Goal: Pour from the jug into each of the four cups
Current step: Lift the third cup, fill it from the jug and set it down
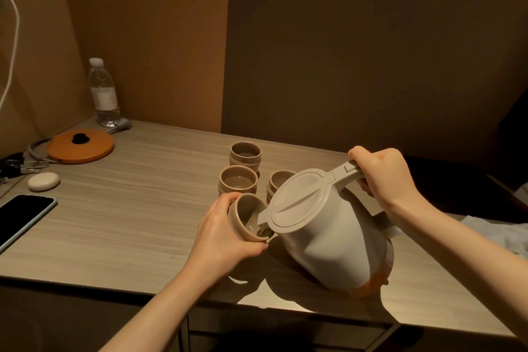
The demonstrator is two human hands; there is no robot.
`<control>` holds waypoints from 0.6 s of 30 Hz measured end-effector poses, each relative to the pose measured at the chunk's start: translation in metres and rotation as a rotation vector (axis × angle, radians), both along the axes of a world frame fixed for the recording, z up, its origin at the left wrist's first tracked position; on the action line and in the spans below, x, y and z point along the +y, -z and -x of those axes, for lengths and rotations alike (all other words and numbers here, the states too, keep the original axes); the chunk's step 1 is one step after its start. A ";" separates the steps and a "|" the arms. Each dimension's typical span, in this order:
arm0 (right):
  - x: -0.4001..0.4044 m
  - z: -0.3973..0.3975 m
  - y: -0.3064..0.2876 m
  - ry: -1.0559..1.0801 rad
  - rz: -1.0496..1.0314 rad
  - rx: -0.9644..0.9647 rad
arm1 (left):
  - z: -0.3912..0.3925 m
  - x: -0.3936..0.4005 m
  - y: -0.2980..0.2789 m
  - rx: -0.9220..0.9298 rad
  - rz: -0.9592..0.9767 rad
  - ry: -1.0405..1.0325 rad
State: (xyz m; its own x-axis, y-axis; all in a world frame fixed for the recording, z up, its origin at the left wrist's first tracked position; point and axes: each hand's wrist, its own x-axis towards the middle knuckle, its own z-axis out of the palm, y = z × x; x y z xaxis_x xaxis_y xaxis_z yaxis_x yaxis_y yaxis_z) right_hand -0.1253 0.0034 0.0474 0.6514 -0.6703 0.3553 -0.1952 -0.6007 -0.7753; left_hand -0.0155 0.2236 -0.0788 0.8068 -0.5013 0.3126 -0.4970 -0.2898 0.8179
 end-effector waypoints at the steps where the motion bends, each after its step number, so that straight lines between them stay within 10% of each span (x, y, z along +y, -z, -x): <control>1: 0.000 0.000 0.000 0.002 0.001 0.004 | 0.000 0.000 0.000 0.001 0.002 0.000; 18: 0.001 -0.002 0.000 -0.013 0.003 -0.002 | 0.001 0.001 0.000 0.020 0.006 -0.009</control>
